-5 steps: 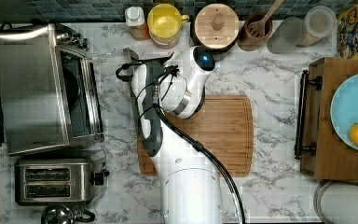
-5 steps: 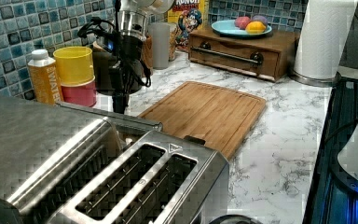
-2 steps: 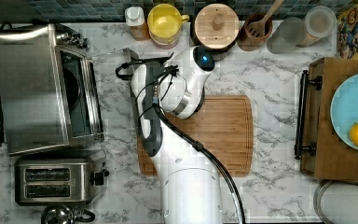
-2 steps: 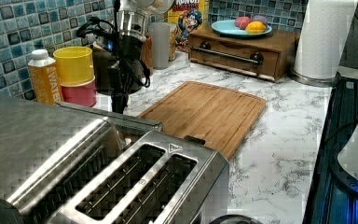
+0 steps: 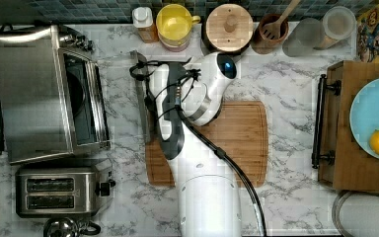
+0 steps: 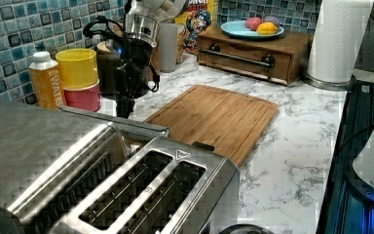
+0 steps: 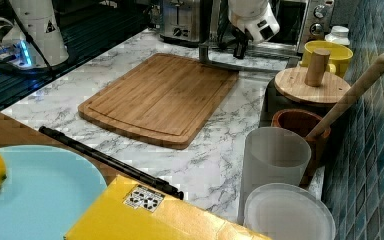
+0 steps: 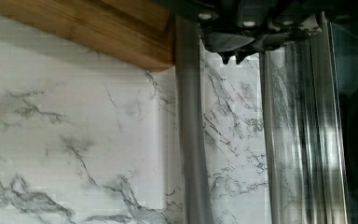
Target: Close the oven.
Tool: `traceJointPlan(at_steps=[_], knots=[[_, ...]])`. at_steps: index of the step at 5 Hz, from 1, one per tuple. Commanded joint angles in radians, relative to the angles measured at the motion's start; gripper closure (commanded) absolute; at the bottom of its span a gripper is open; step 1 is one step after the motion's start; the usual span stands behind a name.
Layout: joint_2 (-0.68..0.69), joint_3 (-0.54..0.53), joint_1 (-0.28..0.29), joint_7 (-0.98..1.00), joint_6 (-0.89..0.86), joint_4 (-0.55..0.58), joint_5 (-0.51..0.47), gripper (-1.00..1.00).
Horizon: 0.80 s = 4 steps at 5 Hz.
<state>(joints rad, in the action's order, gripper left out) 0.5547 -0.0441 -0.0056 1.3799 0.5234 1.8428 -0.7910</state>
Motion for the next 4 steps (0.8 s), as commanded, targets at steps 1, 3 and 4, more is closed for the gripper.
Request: traceJointPlan(at_steps=[1,3,4], knots=[[-0.229,-0.161,0.13,-0.022,-0.05,-0.061,-0.057,1.0],[-0.313,-0.165,0.24,-0.029,0.0,-0.044,0.024,1.0],[-0.35,-0.201,0.26,-0.058,0.079,-0.007,0.106,1.0]])
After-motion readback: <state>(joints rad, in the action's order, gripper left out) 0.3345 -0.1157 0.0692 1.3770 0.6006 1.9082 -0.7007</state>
